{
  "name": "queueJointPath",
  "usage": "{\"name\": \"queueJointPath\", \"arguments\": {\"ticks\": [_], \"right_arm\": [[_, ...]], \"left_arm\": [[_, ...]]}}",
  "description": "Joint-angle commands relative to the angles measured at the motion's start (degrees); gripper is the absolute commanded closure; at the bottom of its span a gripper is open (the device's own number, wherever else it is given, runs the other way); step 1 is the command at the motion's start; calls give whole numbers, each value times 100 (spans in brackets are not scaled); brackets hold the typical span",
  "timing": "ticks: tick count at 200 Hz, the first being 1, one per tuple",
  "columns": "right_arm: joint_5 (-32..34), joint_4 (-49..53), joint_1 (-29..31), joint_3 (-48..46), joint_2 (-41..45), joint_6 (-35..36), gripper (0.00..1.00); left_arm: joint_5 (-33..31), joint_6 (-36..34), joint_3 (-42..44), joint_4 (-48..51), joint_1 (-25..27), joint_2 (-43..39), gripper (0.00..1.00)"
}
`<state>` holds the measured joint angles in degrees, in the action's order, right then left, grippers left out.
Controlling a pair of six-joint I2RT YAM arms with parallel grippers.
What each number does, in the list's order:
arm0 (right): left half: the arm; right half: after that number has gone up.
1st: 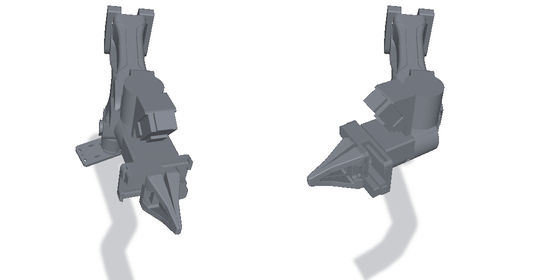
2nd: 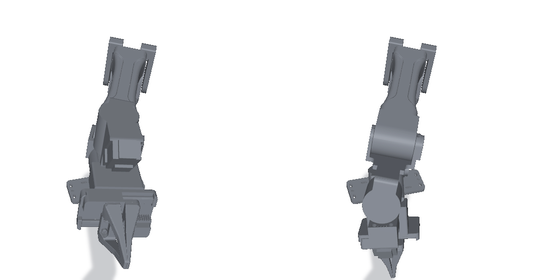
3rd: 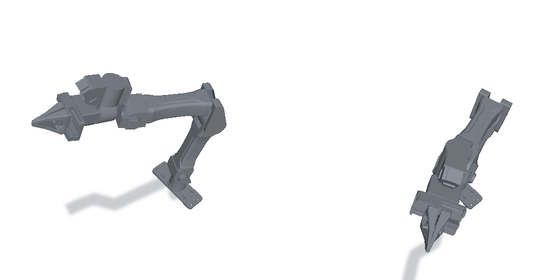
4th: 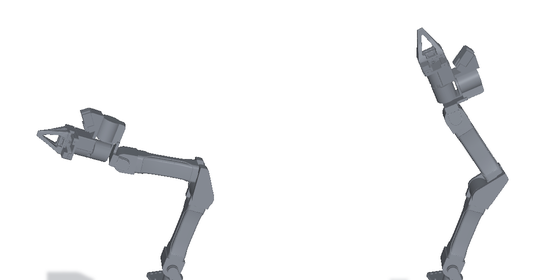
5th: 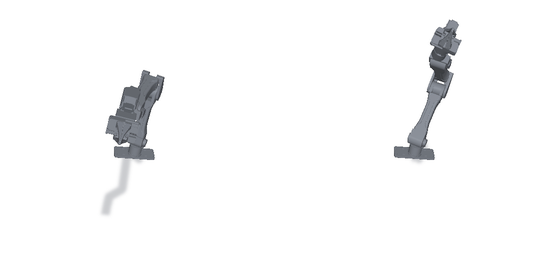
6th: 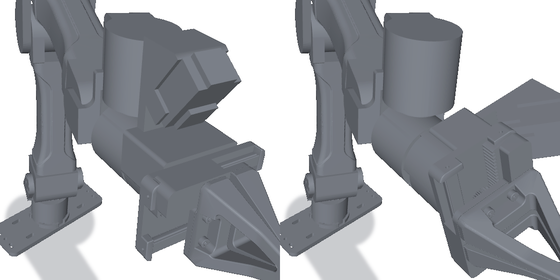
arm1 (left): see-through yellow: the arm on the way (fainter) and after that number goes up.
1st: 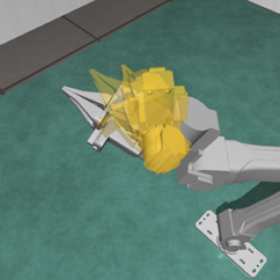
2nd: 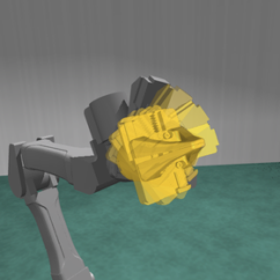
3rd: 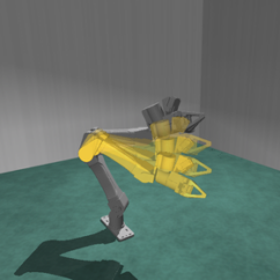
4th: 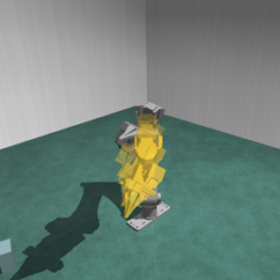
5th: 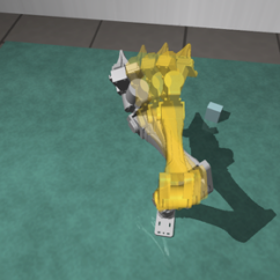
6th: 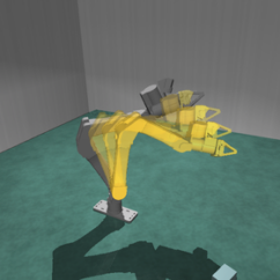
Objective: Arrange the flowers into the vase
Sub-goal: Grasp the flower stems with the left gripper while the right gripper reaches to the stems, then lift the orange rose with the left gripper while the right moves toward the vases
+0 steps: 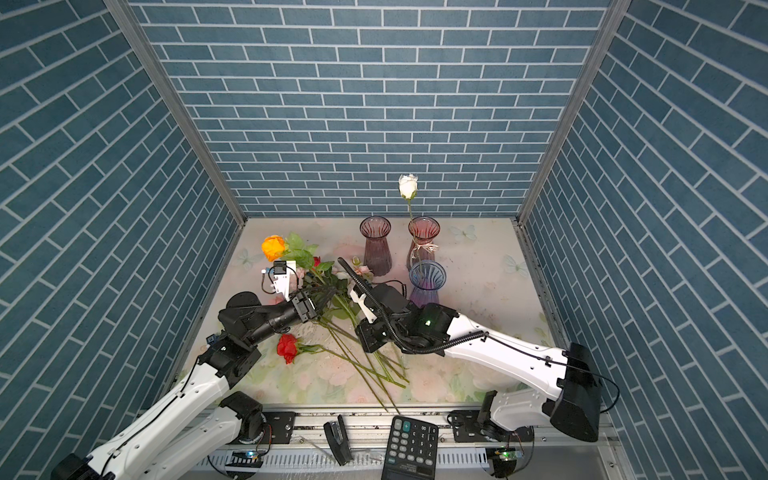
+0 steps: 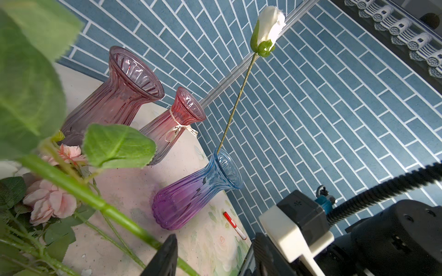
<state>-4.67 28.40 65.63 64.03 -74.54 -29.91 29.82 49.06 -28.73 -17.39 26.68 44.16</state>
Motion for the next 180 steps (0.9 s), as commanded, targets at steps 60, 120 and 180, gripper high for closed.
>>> {"name": "queueJointPath", "arguments": {"ticks": [60, 120, 180], "right_arm": [[189, 84, 122, -1, 247, 205, 100], [-7, -133, 234, 10, 109, 192, 100], [408, -46, 224, -24, 329, 192, 61]], "left_arm": [[-122, -309, -220, 440, -32, -171, 50], [-70, -364, -352, 420, -41, -25, 73], [-384, -549, -669, 911, -42, -366, 100]]}}
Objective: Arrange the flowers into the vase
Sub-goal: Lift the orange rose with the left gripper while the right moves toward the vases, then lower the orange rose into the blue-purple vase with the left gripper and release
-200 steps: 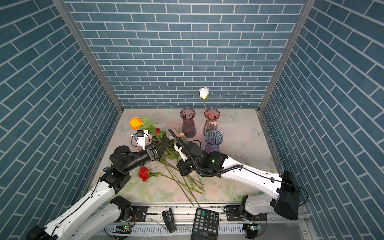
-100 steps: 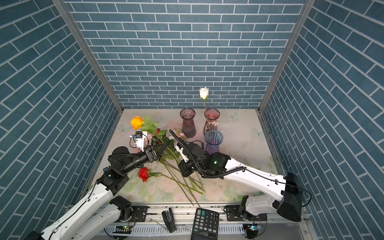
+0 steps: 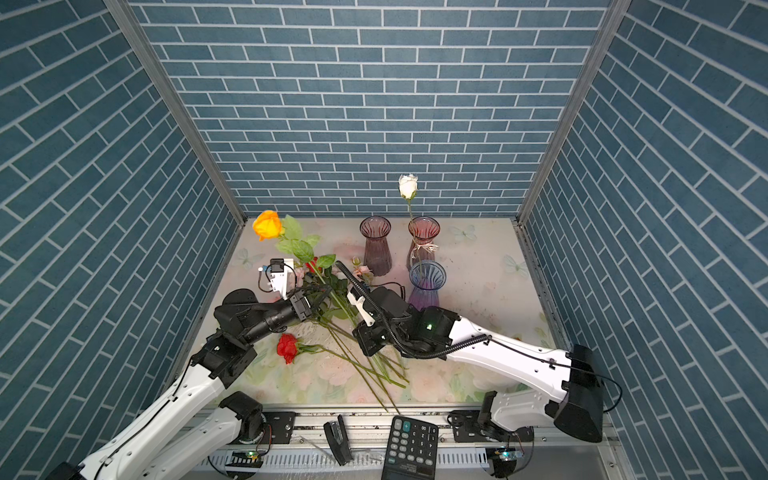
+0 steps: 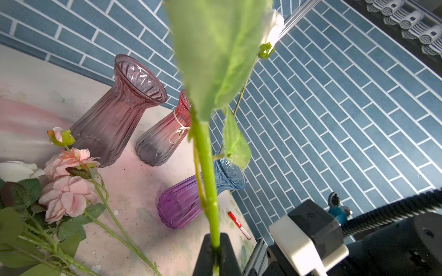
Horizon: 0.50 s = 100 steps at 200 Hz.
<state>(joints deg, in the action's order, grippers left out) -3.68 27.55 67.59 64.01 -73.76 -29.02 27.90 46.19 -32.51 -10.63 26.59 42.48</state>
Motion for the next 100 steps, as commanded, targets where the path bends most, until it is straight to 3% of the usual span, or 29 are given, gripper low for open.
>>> {"name": "queueJointPath", "arguments": {"ticks": [1, 17, 37, 56, 78, 100], "right_arm": [[339, 40, 27, -25, 262, 100, 59], [784, 138, -4, -126, 477, 72, 47], [1426, 469, -239, -321, 807, -237, 46], [1853, 817, -847, -745, 1358, -869, 46], [1627, 955, -1997, -1548, 2483, -1394, 48], [1248, 1298, -2924, -1995, 3492, -1313, 47]], "left_arm": [[-199, -270, -299, 249, -32, -206, 100], [-226, -397, -514, 404, -31, -287, 100], [-198, -514, -944, 477, -30, -228, 100], [-184, -555, -1421, 294, -22, 40, 100], [-290, -602, -2059, -167, 35, 598, 100], [-592, -992, -2853, -506, 453, 1328, 100]]}}
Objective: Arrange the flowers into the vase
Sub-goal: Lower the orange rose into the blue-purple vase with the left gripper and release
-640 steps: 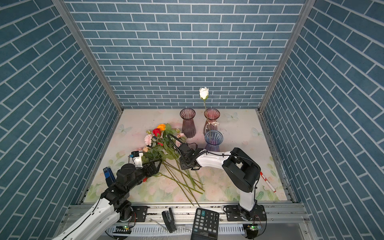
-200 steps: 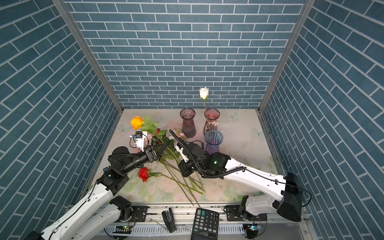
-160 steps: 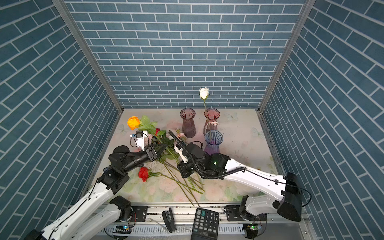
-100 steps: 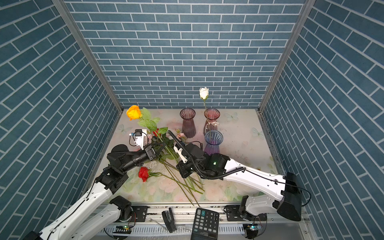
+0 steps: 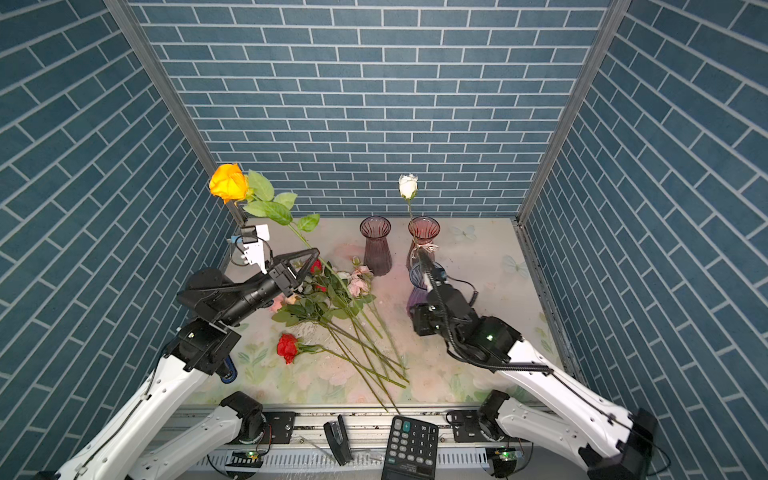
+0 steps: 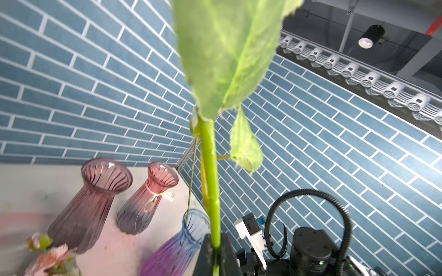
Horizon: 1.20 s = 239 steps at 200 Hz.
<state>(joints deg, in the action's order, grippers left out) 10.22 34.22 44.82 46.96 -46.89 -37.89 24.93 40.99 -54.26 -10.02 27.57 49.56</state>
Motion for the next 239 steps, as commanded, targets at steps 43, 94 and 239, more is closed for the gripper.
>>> {"name": "queueJointPath", "arguments": {"ticks": [43, 94, 239], "right_arm": [[-284, 1242, -941, -634, 1189, -327, 47], [-553, 731, -937, -1504, 1658, -604, 47], [-1038, -150, -940, -1646, 1245, -579, 46]], "left_arm": [[-996, -2790, -2968, 127, 1872, 2406, 100], [-1295, -4734, -5448, 1587, 2640, 4311, 100], [-2256, -4745, -4991, 2536, 2911, 4690, 12]]}}
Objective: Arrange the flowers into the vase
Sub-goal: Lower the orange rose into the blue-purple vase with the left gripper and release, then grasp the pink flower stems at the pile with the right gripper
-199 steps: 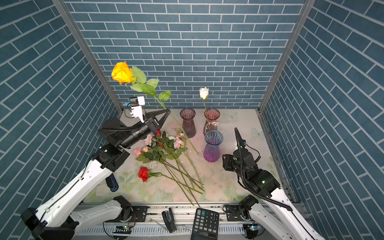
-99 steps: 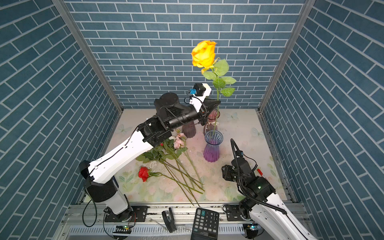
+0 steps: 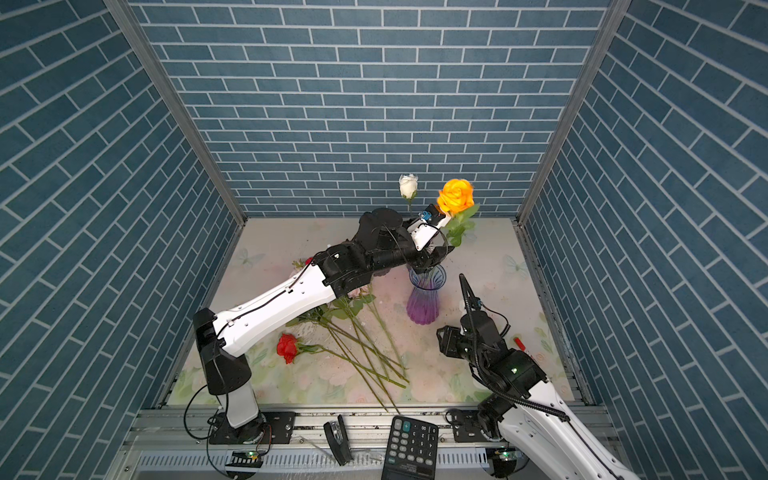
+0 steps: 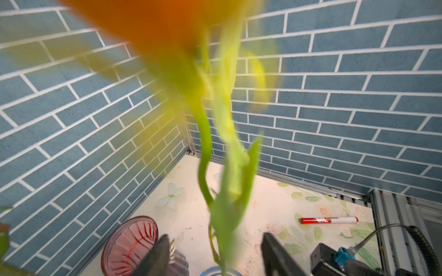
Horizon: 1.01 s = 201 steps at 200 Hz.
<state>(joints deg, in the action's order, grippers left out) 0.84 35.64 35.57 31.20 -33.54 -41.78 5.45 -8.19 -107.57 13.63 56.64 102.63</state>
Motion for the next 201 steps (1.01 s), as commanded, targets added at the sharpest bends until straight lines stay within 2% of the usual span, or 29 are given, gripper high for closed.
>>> {"name": "queueJointPath", "arguments": {"ticks": [1, 29, 57, 86, 110, 132, 152, 168, 201], "right_arm": [[-106, -293, -20, -66, -100, -186, 46], [-238, -324, -21, 10, -427, -66, 50], [-535, -368, -20, 70, -584, 198, 56], [-1284, -531, 34, 57, -629, 484, 61], [-1769, -894, 423, 9, -711, 363, 65], [-1503, -1132, 1315, 203, -1199, 311, 65], [-1302, -1212, 1889, 641, -2016, 337, 65], [-1163, -1314, 2071, 979, -2623, 322, 65], [-501, -1157, 2077, 1682, -3880, 453, 64]], "left_arm": [[-326, 179, 372, 173, 4, -645, 12], [-809, 427, 1421, 254, -39, -1612, 12], [-1266, 816, 3137, 31, -131, -3031, 12], [-1617, 1837, 5206, -389, -429, -4535, 13], [-1738, 2713, 6669, -700, -673, -5442, 13], [-2083, 3287, 7779, -1043, -747, -5931, 14], [-2442, 3775, 8447, -1183, -798, -6172, 16], [-2449, 4140, 8832, -1387, -930, -6418, 17], [-2399, 4259, 9249, -1620, -975, -7023, 22]]}}
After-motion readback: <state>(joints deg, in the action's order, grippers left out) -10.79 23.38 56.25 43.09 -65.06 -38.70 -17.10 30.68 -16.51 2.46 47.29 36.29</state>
